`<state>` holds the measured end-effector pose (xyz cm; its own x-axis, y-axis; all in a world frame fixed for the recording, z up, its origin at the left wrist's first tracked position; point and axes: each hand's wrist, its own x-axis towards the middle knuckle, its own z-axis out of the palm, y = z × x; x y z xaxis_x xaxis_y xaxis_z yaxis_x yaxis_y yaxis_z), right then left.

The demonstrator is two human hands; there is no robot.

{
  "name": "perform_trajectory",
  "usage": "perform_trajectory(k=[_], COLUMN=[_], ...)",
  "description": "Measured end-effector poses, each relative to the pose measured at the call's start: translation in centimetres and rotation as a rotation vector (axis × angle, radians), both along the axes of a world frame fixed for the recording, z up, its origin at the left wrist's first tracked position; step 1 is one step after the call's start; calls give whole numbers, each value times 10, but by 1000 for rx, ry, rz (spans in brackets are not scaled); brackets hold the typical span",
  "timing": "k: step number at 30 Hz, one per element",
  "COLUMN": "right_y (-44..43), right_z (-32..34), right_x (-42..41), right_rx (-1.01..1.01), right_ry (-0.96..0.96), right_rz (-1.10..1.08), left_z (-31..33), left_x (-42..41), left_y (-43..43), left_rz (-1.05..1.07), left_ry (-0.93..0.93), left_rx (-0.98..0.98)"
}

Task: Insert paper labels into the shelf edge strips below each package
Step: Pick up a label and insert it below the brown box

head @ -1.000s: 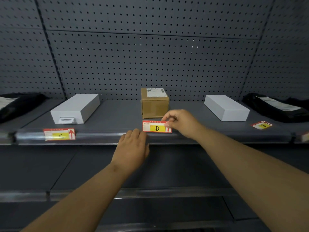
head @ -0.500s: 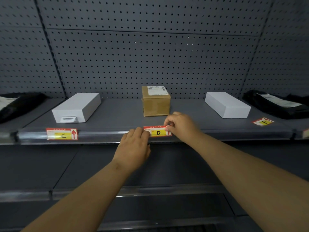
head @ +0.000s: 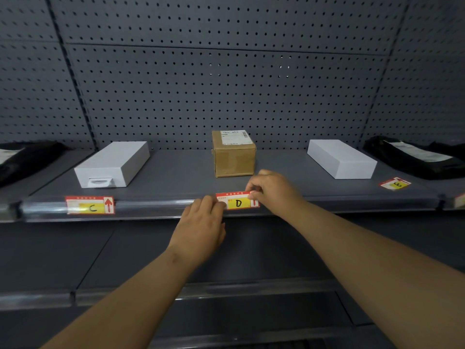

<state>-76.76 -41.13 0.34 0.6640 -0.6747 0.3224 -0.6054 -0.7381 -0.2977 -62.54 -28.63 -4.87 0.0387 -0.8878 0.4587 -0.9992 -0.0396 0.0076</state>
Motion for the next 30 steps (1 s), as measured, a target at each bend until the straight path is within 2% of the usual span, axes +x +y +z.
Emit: perform_trajectory(k=[21, 30], right_y=[6, -2], right_z=[0, 11], right_x=[-1, -30], right_rx=[-35, -53], right_ry=[-8, -199], right_rz=[-70, -85], left_z=[5, 19], left_x=[2, -13], left_y=[1, -3], left_rz=[-1, 20], left_ry=[-75, -161], left_rx=[66, 53])
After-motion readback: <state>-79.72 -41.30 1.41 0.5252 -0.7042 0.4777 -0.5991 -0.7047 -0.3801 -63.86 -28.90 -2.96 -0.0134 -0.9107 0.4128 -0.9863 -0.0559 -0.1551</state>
